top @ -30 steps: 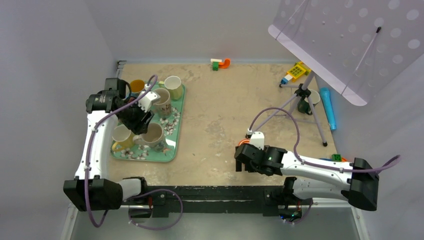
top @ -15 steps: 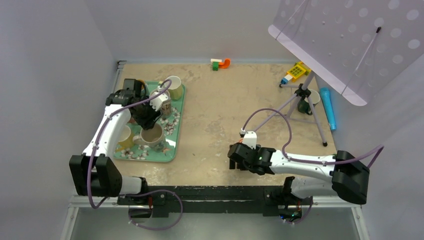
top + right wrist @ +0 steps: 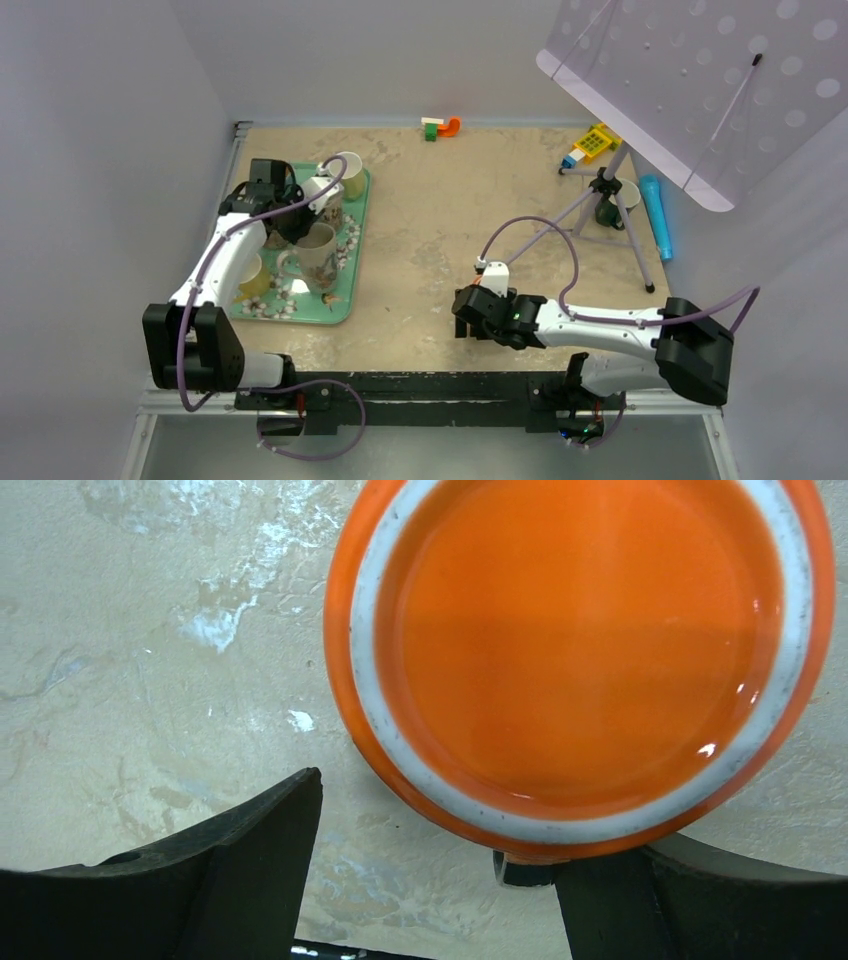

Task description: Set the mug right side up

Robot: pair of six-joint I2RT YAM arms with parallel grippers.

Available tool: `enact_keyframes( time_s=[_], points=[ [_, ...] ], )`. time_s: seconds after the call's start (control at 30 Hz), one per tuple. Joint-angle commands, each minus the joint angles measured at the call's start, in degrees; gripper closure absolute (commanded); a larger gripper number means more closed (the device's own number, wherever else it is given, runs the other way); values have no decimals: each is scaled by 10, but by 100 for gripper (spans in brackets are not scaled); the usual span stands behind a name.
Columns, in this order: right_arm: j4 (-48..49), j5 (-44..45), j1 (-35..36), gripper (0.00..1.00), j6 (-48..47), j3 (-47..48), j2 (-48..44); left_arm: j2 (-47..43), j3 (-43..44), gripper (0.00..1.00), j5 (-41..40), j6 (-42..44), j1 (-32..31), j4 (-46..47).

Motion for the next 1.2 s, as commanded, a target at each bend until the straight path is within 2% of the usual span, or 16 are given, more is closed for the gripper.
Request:
enact_keyframes(
  time_s=[0.0, 0.13, 0.37, 0.5, 0.63, 0.67, 0.7, 0.73, 0.77, 0.97, 1.17],
  points=[
    [16, 6, -3, 19, -1, -4, -30, -40, -8, 83, 104, 39, -3, -20],
    [17, 12, -3, 19, 1, -13, -58, -22, -23, 84, 113, 77, -3, -68],
    [17, 17, -3, 19, 5, -22, -78, -15, -29, 78, 111, 86, -3, -88],
    [15, 13, -3, 19, 11, -24, -76, -15, -33, 70, 110, 121, -3, -125],
    [16, 15, -3, 19, 8, -23, -79, -19, -56, 68, 91, 142, -3, -141],
    [17, 15, -3, 19, 6, -23, -80, -24, -61, 70, 89, 146, -3, -137],
    [18, 15, -3, 19, 6, -23, -81, -28, -65, 77, 88, 145, -2, -132],
    [18, 15, -3, 19, 5, -24, -82, -33, -63, 86, 89, 140, -3, -127],
    [18, 15, -3, 19, 4, -24, -82, -37, -59, 100, 91, 133, -3, -122],
    [20, 14, -3, 19, 2, -24, -89, -47, -24, 100, 74, 67, -2, -56],
    [21, 13, -3, 19, 1, -28, -99, 53, 48, 100, 42, 28, 13, -62]
  ],
)
